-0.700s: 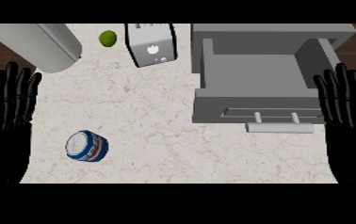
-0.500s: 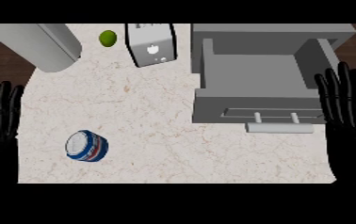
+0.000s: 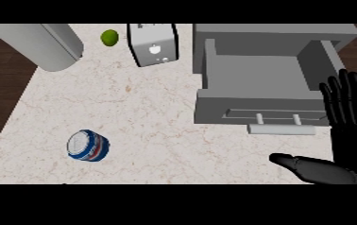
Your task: Pick up the can, place it into the drawer and close the drawer
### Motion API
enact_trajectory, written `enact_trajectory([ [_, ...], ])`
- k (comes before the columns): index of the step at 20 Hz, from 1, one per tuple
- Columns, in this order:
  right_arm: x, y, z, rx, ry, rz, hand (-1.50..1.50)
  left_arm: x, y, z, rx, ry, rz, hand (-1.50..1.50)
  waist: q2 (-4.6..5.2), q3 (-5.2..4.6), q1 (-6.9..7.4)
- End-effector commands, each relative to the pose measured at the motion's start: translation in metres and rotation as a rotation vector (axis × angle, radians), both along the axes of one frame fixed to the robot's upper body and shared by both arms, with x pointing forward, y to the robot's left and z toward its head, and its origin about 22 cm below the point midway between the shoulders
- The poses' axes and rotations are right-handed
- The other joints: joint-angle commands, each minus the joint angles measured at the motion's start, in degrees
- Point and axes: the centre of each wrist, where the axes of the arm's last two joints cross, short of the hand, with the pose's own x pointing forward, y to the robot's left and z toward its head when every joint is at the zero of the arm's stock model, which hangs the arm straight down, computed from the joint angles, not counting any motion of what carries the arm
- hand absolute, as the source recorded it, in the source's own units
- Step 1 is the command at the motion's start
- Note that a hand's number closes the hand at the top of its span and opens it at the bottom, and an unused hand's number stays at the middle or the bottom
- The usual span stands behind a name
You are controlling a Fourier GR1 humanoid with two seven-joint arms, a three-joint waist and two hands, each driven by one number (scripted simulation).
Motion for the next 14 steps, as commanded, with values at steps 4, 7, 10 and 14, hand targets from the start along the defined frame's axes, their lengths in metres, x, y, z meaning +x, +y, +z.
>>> enact_trajectory([
  [4, -0.009, -0.021, -0.013, -0.011, 0.04, -0.016, -1.5, -0.031, -0.012, 0.017, -0.052, 0.034, 0.088, -1.5, 0.02, -0.02, -0.76],
  [7, -0.018, -0.009, -0.002, -0.012, 0.045, -0.016, -1.5, -0.007, -0.016, 0.008, -0.034, 0.024, 0.071, -1.5, 0.06, -0.04, -1.11],
  [10, 0.0, -0.006, -0.017, -0.005, 0.048, -0.006, -1.5, 0.003, -0.024, -0.008, -0.054, 0.051, 0.056, -1.5, 0.1, -0.04, -0.95],
  [14, -0.019, -0.023, 0.003, -0.009, 0.024, -0.024, -1.5, 0.017, -0.019, -0.014, -0.073, 0.101, 0.048, -1.5, 0.07, -0.05, -1.22],
])
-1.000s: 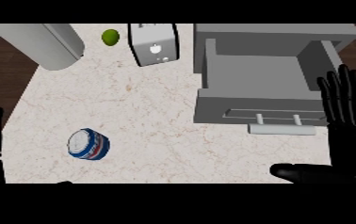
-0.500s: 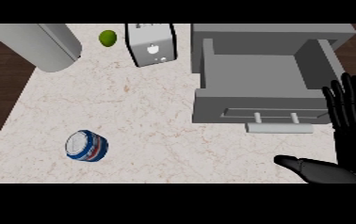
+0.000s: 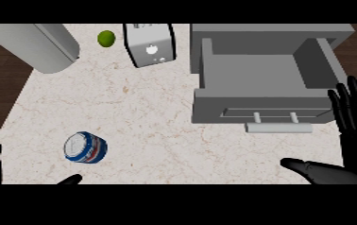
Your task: Pick up the can, place it into the drawer and close the drawer
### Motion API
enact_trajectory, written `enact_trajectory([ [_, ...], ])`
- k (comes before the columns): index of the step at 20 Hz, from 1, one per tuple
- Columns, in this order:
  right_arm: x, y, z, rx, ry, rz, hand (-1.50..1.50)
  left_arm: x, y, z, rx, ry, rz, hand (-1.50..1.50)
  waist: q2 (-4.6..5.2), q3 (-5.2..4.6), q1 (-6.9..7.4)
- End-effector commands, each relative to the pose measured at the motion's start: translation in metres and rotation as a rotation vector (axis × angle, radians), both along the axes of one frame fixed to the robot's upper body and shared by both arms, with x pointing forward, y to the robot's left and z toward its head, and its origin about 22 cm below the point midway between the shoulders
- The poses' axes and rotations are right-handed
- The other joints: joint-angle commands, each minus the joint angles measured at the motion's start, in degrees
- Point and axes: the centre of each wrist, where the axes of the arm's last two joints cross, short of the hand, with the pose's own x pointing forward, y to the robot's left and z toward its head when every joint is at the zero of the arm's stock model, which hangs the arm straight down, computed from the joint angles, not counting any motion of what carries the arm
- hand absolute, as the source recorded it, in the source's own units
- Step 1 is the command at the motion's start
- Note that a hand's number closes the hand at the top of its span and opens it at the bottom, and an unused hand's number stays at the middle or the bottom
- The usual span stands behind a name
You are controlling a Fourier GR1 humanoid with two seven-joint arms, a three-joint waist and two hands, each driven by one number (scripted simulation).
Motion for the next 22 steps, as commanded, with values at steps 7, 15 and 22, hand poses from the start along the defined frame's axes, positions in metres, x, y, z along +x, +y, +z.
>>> enact_trajectory([
  [7, 0.003, -0.002, 0.003, 0.001, 0.002, -0.003, -1.5, 0.018, 0.0, -0.043, -0.034, 0.085, 0.006, -1.5, 0.0, -0.03, 0.09],
  [15, 0.003, -0.012, 0.017, -0.009, -0.023, -0.011, -1.5, 0.015, -0.014, -0.103, -0.015, 0.126, 0.04, -1.5, -0.01, -0.05, 0.27],
  [22, -0.01, -0.046, 0.014, -0.023, -0.016, -0.012, -1.5, 0.031, -0.012, -0.135, -0.031, 0.132, 0.099, -1.5, 0.01, -0.03, -0.02],
])
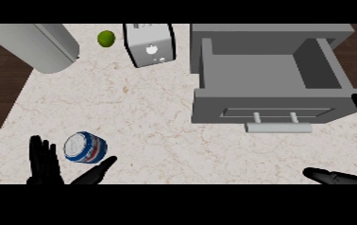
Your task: Pick up the can, place it into the drawer and close the drawer
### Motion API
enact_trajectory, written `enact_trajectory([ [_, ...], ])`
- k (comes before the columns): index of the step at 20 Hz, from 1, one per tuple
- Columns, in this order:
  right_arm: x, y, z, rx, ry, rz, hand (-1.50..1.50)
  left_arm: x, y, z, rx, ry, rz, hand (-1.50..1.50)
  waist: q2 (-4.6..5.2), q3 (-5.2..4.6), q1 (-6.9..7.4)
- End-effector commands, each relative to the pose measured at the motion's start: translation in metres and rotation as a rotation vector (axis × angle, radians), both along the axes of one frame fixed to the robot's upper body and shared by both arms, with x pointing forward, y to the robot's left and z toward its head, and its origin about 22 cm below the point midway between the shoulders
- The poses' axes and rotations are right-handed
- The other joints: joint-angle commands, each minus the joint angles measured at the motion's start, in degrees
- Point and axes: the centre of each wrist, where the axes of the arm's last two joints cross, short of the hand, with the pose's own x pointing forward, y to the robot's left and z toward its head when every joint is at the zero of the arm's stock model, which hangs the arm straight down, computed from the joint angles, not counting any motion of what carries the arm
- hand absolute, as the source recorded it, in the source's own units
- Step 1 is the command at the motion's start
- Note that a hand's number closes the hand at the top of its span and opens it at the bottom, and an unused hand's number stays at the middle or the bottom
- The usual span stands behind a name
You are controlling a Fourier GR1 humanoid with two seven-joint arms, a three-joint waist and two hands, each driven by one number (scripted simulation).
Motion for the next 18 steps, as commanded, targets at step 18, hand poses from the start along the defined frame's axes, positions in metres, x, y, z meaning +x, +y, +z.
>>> enact_trajectory([
  [18, -0.015, 0.012, 0.009, 0.003, 0.005, -0.019, -1.5, 0.019, 0.031, -0.1, -0.074, 0.052, 0.072, -1.5, 0.05, 0.02, -0.12],
])
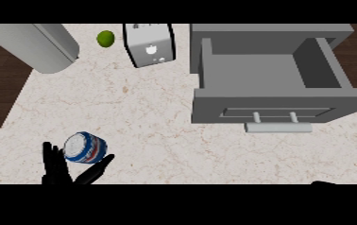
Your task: Pick up the can, place it into the drawer and close the drawer
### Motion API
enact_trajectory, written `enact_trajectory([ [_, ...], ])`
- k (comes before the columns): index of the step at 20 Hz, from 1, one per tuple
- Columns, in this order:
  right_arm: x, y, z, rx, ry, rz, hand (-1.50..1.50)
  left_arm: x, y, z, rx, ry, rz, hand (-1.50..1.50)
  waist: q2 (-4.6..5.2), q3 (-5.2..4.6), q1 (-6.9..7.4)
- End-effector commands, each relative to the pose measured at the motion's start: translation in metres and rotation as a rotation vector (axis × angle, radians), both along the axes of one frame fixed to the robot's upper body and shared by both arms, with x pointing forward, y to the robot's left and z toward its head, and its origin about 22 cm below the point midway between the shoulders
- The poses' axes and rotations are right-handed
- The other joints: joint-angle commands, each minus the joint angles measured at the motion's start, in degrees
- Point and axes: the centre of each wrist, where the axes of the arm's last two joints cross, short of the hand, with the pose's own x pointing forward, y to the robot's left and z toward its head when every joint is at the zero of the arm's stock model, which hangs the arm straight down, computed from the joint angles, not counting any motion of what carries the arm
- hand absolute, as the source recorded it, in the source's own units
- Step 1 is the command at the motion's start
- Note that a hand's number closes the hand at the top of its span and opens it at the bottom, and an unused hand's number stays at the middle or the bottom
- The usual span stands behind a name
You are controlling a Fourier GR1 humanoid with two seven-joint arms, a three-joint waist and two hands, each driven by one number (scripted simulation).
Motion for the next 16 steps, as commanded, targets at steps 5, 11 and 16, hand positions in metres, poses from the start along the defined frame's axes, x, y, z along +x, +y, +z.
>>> enact_trajectory([
  [5, 0.0, -0.013, -0.001, -0.007, -0.013, 0.002, -1.5, 0.007, 0.018, -0.016, -0.013, 0.001, 0.034, -1.5, 0.01, 0.02, 0.02],
  [11, 0.01, -0.001, 0.006, -0.005, -0.002, 0.008, -1.5, 0.017, 0.018, -0.036, -0.015, -0.032, -0.001, -1.5, 0.04, 0.01, 0.04],
  [16, 0.009, 0.008, 0.002, -0.02, 0.009, -0.007, -1.5, 0.039, 0.023, -0.042, -0.015, -0.039, -0.076, -1.5, 0.07, -0.01, -0.05],
])
